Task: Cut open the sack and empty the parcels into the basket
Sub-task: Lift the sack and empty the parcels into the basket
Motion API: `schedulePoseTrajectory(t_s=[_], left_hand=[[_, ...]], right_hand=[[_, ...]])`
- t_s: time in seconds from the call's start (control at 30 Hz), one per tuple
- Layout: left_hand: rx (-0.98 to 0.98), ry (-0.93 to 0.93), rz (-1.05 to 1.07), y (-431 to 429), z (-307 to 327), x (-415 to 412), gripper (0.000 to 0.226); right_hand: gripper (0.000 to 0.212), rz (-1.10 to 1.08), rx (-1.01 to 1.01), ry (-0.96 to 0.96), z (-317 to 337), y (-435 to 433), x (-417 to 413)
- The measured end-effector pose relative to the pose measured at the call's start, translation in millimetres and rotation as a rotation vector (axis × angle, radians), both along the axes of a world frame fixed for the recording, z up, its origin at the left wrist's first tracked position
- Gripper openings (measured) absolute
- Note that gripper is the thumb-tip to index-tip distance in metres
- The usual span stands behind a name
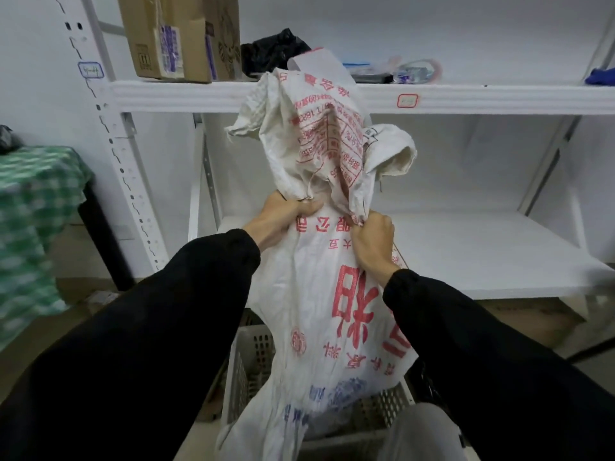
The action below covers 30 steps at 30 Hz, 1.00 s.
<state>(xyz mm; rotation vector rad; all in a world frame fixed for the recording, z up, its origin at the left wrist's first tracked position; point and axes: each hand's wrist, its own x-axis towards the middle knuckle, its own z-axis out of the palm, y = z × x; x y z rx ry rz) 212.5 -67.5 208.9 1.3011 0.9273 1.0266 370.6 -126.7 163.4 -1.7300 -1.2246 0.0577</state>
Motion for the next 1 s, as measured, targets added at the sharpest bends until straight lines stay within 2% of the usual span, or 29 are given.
schedulePoseTrajectory(t_s=[0.03, 0.1, 0.17, 0.2, 0.27, 0.33, 0.4, 0.57, 1.0], left_hand=[[0.019, 0.079, -0.018, 0, -4, -5, 0.035], [0.08, 0.227, -0.063, 3, -23, -14, 0.064], [0.12, 0.29, -0.086, 2, -51, -19, 0.083], [0.1, 0.261, -0.046, 1, -62, -20, 0.079], [0.048, 0.181, 0.078, 2, -74, -17, 0.053], [0.075, 0.173, 0.112, 2, -70, -13, 0.031], [0.14, 0.204, 0.128, 1, -60, -4, 0.021], [0.236, 0.141, 0.172, -3, -53, 16, 0.019], [0.178, -0.124, 0.23, 14, -10, 34, 0.027]], right_hand=[[0.021, -0.008, 0.011, -0.006, 3, 0, -1], [0.021, -0.022, 0.025, -0.018, 9, -1, -2], [0.019, -0.026, 0.041, -0.036, 12, -2, -7], [0.017, -0.023, 0.045, -0.051, 13, -3, -10], [0.017, -0.019, 0.049, -0.085, 12, -3, -15], [0.016, -0.032, 0.062, -0.087, 11, -4, -13], [0.017, -0.061, 0.088, -0.044, 12, -4, -8], [0.018, -0.116, 0.132, -0.016, 24, -10, 2], [0.021, -0.194, 0.267, -0.03, 70, -5, 5]])
